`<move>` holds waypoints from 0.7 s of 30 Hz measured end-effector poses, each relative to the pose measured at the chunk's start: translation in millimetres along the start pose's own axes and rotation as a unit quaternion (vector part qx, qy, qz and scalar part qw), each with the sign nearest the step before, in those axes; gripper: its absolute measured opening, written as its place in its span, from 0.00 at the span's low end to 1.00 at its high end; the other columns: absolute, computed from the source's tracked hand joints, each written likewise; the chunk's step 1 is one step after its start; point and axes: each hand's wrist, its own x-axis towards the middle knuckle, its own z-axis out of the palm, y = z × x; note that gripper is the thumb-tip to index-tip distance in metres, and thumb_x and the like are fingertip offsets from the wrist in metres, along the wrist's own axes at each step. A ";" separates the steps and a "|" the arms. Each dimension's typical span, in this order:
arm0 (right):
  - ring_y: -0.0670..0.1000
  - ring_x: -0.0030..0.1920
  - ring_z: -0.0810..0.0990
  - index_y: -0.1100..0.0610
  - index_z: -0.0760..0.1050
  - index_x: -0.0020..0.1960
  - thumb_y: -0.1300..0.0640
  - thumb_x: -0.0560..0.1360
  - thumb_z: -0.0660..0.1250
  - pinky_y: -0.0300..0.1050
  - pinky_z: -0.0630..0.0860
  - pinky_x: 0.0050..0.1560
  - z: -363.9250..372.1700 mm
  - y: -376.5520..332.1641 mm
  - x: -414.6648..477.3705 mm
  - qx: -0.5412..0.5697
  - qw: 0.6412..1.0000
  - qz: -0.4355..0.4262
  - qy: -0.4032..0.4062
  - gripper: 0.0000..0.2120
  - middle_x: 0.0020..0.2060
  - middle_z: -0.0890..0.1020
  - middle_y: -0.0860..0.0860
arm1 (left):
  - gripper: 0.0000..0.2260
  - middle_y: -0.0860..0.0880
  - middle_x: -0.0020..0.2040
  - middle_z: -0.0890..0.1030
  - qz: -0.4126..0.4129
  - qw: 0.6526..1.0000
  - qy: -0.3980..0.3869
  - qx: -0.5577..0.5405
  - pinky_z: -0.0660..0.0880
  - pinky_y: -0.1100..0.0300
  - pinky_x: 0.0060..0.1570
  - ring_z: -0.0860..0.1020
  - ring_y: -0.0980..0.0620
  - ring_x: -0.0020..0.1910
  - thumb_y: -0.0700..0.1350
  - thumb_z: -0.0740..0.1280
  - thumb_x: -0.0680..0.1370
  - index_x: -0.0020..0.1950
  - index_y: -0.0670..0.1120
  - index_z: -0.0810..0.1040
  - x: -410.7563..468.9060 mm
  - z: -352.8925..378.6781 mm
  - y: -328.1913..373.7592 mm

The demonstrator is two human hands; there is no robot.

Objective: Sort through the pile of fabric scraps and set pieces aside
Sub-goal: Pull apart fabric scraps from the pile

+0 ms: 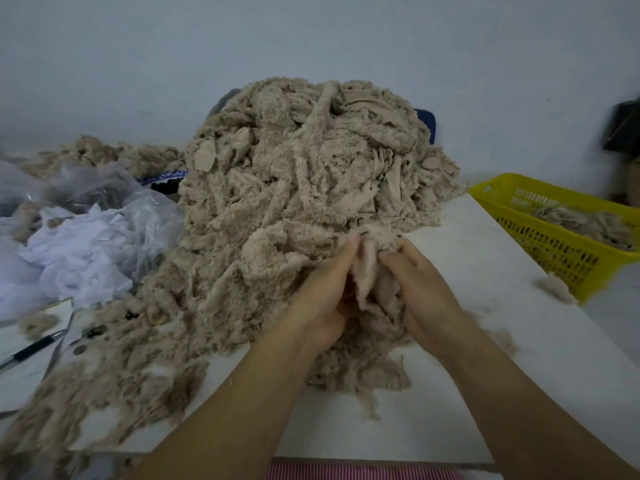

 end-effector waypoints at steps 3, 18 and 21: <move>0.54 0.43 0.80 0.59 0.75 0.47 0.44 0.67 0.66 0.52 0.74 0.45 -1.0 13.1 -4.4 -0.055 0.997 0.045 0.035 0.20 0.42 0.82 0.57 | 0.11 0.41 0.55 0.84 0.027 0.989 0.063 -0.130 0.77 0.48 0.61 0.81 0.42 0.59 0.47 0.68 0.80 0.56 0.40 0.81 10.3 -5.9 4.8; 0.40 0.31 0.72 0.43 0.69 0.39 0.55 0.80 0.60 0.29 0.65 0.29 -2.9 22.0 50.6 -0.297 0.944 -0.108 0.096 0.13 0.33 0.73 0.40 | 0.14 0.44 0.49 0.86 0.167 0.979 0.085 0.085 0.80 0.55 0.47 0.85 0.47 0.49 0.52 0.65 0.82 0.57 0.42 0.80 45.6 -23.2 -13.3; 0.45 0.29 0.68 0.44 0.68 0.29 0.50 0.75 0.61 0.41 0.66 0.34 -14.8 36.1 51.4 -0.149 0.978 -0.001 0.144 0.16 0.26 0.68 0.42 | 0.15 0.46 0.49 0.86 0.167 0.973 0.126 0.094 0.78 0.52 0.54 0.83 0.47 0.51 0.55 0.63 0.82 0.49 0.45 0.82 55.8 -30.8 -24.8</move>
